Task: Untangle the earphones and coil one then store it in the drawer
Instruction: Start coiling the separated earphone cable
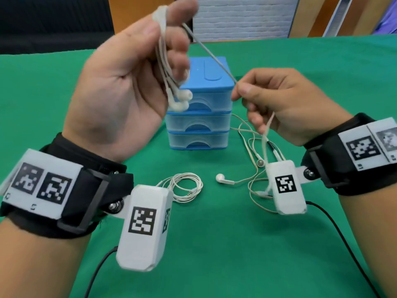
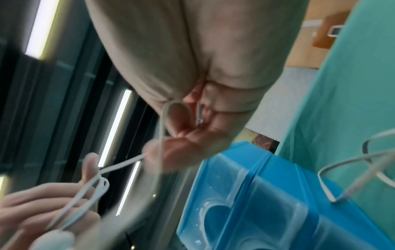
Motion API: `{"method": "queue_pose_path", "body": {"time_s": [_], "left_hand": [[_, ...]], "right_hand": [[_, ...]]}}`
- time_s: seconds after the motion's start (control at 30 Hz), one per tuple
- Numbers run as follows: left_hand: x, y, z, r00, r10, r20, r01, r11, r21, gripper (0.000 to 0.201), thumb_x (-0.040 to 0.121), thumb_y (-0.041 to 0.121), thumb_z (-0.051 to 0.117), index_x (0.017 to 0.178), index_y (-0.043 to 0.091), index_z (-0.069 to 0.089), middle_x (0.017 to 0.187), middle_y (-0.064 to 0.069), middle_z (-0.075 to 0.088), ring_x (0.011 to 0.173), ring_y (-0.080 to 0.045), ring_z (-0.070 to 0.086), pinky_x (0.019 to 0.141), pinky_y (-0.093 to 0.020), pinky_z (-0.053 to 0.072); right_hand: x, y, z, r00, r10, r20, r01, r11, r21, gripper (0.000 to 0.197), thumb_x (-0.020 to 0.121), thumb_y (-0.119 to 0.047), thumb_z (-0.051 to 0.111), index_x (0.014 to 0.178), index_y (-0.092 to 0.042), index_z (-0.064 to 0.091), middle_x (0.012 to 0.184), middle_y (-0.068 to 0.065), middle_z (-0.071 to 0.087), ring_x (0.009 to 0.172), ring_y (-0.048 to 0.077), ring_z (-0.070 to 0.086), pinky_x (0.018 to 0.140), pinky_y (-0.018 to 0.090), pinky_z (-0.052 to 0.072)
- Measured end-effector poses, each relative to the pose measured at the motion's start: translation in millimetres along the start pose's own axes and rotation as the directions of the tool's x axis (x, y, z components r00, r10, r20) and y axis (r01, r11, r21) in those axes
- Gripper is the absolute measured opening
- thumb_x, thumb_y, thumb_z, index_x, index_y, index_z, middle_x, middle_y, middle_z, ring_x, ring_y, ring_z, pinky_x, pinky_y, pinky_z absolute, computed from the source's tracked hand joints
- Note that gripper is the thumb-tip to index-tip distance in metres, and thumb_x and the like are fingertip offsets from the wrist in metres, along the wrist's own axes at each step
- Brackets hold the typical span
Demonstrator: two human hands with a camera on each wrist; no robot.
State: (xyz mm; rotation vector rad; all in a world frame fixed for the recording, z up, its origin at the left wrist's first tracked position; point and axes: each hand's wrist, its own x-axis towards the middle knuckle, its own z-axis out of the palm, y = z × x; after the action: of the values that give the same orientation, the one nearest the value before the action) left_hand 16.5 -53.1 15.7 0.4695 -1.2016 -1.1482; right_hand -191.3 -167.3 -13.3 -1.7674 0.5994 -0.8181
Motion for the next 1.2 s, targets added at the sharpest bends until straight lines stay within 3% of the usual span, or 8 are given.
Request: {"method": "queue_pose_path", "body": {"time_s": [0.13, 0.23, 0.4, 0.5, 0.73, 0.9, 1.03, 1.2], "left_hand": [[3, -6, 0, 0.99, 0.104, -0.098, -0.099, 0.994, 0.055, 0.036, 0.108, 0.006, 0.027, 0.14, -0.006, 0.038, 0.115, -0.008, 0.072, 0.108, -0.015, 0.069, 0.091, -0.024, 0.051], [4, -16, 2, 0.983, 0.101, -0.152, -0.056, 0.96, 0.275, 0.037, 0.107, 0.003, 0.031, 0.143, -0.004, 0.035, 0.124, -0.015, 0.069, 0.116, -0.022, 0.067, 0.094, -0.029, 0.05], [-2, -25, 9, 1.0, -0.014, -0.013, 0.019, 0.768, 0.64, 0.034, 0.107, 0.004, 0.035, 0.14, 0.003, 0.044, 0.104, -0.012, 0.071, 0.093, -0.013, 0.071, 0.09, -0.027, 0.053], [-4, -23, 15, 0.987, -0.132, 0.096, 0.019, 0.676, 0.736, 0.027, 0.107, 0.007, 0.036, 0.117, -0.003, 0.059, 0.08, -0.011, 0.065, 0.067, -0.017, 0.058, 0.07, -0.025, 0.049], [-3, -18, 19, 0.997, -0.057, 0.053, 0.023, 0.86, 0.51, 0.032, 0.106, 0.014, 0.037, 0.106, 0.0, 0.065, 0.054, 0.003, 0.043, 0.051, -0.019, 0.026, 0.052, -0.034, 0.018], [1, -15, 12, 0.995, 0.05, -0.092, -0.027, 0.972, 0.235, 0.03, 0.105, 0.007, 0.037, 0.128, -0.003, 0.054, 0.089, -0.002, 0.075, 0.077, -0.009, 0.069, 0.072, -0.018, 0.051], [2, -18, 8, 0.975, 0.096, -0.201, -0.048, 0.971, 0.233, 0.035, 0.105, 0.003, 0.041, 0.139, -0.005, 0.044, 0.123, -0.015, 0.07, 0.114, -0.02, 0.068, 0.089, -0.024, 0.053], [0, -22, 5, 0.991, 0.087, -0.101, -0.007, 0.791, 0.611, 0.034, 0.106, 0.003, 0.038, 0.14, 0.0, 0.044, 0.11, -0.011, 0.073, 0.103, -0.014, 0.071, 0.092, -0.022, 0.05]], "right_hand": [[-9, -8, 7, 0.957, 0.002, 0.291, 0.018, 0.998, -0.066, 0.015, 0.098, -0.008, 0.054, 0.099, 0.0, 0.067, 0.057, 0.007, 0.035, 0.037, 0.011, 0.031, 0.037, 0.015, 0.024], [-12, -21, 12, 0.903, -0.004, 0.429, 0.065, 0.99, -0.128, 0.018, 0.099, -0.009, 0.052, 0.1, 0.002, 0.066, 0.053, -0.002, 0.031, 0.041, 0.014, 0.022, 0.04, 0.02, 0.019], [-18, -44, 2, 0.909, -0.113, 0.402, 0.146, 0.988, -0.052, 0.026, 0.095, -0.02, 0.054, 0.087, 0.002, 0.066, 0.052, -0.001, 0.025, 0.042, 0.014, 0.015, 0.042, 0.022, 0.012], [-17, -49, -6, 0.949, -0.16, 0.27, 0.181, 0.982, -0.055, 0.03, 0.093, -0.023, 0.055, 0.08, 0.003, 0.061, 0.049, -0.006, 0.03, 0.042, 0.013, 0.014, 0.043, 0.024, 0.008], [-8, -34, 2, 0.982, -0.175, 0.069, 0.18, 0.98, -0.086, 0.027, 0.097, -0.026, 0.055, 0.077, -0.008, 0.057, 0.049, -0.007, 0.031, 0.041, 0.015, 0.021, 0.038, 0.017, 0.026], [-9, -24, 15, 0.977, -0.031, 0.212, 0.054, 0.993, -0.104, 0.028, 0.102, -0.024, 0.048, 0.082, -0.006, 0.055, 0.055, 0.005, 0.018, 0.044, 0.012, 0.014, 0.041, 0.014, 0.016], [-11, -29, 25, 0.941, -0.033, 0.337, 0.158, 0.923, -0.352, 0.031, 0.105, -0.02, 0.047, 0.083, -0.005, 0.062, 0.05, -0.001, 0.03, 0.043, 0.009, 0.024, 0.041, 0.017, 0.024], [-17, -46, 22, 0.914, -0.103, 0.393, 0.279, 0.863, -0.421, 0.032, 0.105, -0.011, 0.048, 0.082, 0.001, 0.066, 0.043, -0.016, 0.038, 0.041, 0.001, 0.036, 0.049, 0.009, 0.032]]}}
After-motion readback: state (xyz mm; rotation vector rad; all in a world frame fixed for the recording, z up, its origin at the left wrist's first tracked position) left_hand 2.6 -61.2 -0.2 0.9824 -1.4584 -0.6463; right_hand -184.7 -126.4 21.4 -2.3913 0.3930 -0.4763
